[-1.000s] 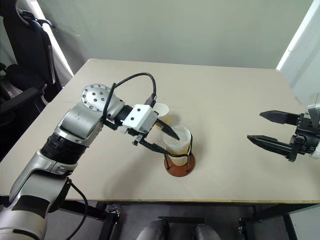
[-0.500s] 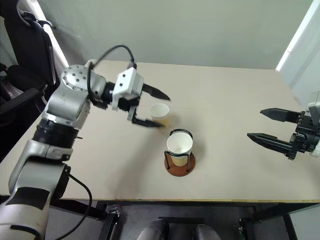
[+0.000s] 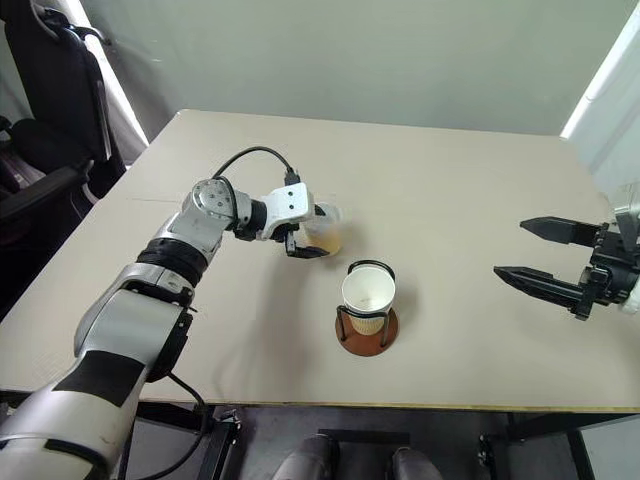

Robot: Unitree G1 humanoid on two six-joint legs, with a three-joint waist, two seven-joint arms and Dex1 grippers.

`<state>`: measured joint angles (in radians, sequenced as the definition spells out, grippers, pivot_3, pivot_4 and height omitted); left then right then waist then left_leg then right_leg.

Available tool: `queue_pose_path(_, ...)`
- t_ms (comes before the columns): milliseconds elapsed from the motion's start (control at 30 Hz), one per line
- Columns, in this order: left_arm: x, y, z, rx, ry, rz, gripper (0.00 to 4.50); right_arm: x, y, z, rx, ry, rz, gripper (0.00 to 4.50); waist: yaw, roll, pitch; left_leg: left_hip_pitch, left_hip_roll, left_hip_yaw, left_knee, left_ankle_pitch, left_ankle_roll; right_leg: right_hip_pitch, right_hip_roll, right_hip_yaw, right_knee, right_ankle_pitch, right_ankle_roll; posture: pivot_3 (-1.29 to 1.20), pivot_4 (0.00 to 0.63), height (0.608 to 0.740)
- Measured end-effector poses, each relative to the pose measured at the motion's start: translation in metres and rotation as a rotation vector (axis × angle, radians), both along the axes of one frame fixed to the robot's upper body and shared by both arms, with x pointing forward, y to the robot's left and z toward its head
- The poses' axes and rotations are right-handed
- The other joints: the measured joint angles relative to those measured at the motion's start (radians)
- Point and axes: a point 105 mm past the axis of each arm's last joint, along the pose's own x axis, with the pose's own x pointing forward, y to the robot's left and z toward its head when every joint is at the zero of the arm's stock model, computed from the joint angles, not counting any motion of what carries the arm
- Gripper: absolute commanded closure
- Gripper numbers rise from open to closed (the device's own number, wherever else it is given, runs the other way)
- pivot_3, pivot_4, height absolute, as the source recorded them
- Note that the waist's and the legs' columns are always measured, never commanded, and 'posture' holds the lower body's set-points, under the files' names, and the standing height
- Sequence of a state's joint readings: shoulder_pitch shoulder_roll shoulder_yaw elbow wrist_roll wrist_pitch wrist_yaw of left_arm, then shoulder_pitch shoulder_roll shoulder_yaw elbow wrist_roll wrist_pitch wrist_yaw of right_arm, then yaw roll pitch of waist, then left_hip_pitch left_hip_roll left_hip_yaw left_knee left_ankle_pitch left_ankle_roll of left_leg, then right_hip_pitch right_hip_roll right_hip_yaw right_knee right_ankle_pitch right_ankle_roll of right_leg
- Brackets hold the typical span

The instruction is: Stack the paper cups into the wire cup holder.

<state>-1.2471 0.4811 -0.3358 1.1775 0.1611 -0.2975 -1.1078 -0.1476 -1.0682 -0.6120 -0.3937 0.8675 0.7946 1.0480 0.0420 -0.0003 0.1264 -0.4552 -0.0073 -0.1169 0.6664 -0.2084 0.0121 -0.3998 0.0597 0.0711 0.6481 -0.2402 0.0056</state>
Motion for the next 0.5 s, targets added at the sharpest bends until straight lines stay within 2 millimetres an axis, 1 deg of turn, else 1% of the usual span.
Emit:
queue_pose_path(233, -0.0002, 0.0035, -0.0026, 0.007, 0.003, 0.003, 0.02, 0.0002, -0.0015, 0.0000, -0.005, 0.001, -0.014, 0.00, -0.001, 0.000, 0.000, 0.002, 0.000, 0.013, 0.001, -0.001, 0.007, 0.000, -0.001, 0.010, -0.001, 0.002, 0.006, 0.00, 0.150, 0.740)
queue_pose_path(267, -0.0003, 0.0036, -0.0026, 0.006, 0.003, 0.003, 0.36, 0.0004, -0.0014, 0.0004, -0.005, -0.001, -0.015, 0.00, -0.001, 0.000, 0.000, 0.002, 0.000, 0.013, 0.001, -0.001, 0.008, 0.000, -0.001, 0.011, -0.001, 0.003, 0.007, 0.00, 0.150, 0.740)
queue_pose_path(300, -0.0003, 0.0035, -0.0023, 0.006, 0.002, 0.001, 0.55, 0.0008, -0.0013, 0.0009, -0.005, -0.004, -0.017, 0.00, -0.001, 0.000, 0.000, 0.002, 0.000, 0.014, 0.002, -0.001, 0.009, 0.000, -0.002, 0.011, -0.001, 0.003, 0.008, 0.00, 0.150, 0.740)
queue_pose_path(367, -0.0010, 0.0039, -0.0022, 0.006, 0.006, -0.004, 1.21, 0.0013, -0.0010, 0.0014, -0.005, -0.007, -0.018, 0.00, -0.001, 0.000, 0.000, 0.002, 0.000, 0.016, 0.002, -0.002, 0.011, 0.000, -0.004, 0.011, -0.002, 0.004, 0.009, 0.00, 0.150, 0.740)
queue_pose_path(400, -0.0016, 0.0045, -0.0024, 0.010, 0.009, -0.008, 1.54, 0.0014, -0.0009, 0.0013, -0.005, -0.006, -0.018, 0.00, -0.001, 0.000, 0.000, 0.002, 0.000, 0.017, 0.002, -0.002, 0.012, 0.000, -0.004, 0.011, -0.002, 0.004, 0.010, 0.00, 0.150, 0.740)
queue_pose_path(467, -0.0018, 0.0058, -0.0017, 0.010, 0.008, -0.008, 2.41, 0.0015, -0.0006, 0.0008, -0.005, -0.004, -0.017, 0.00, -0.001, 0.000, 0.000, 0.002, 0.000, 0.018, 0.003, -0.002, 0.013, 0.000, -0.005, 0.011, -0.001, 0.006, 0.010, 0.00, 0.150, 0.740)
queue_pose_path(500, -0.0017, 0.0063, -0.0013, 0.009, 0.007, -0.007, 2.67, 0.0015, -0.0005, 0.0008, -0.005, -0.004, -0.016, 0.00, -0.001, 0.000, 0.000, 0.002, 0.000, 0.018, 0.003, -0.002, 0.014, 0.000, -0.005, 0.011, -0.001, 0.006, 0.010, 0.00, 0.150, 0.740)
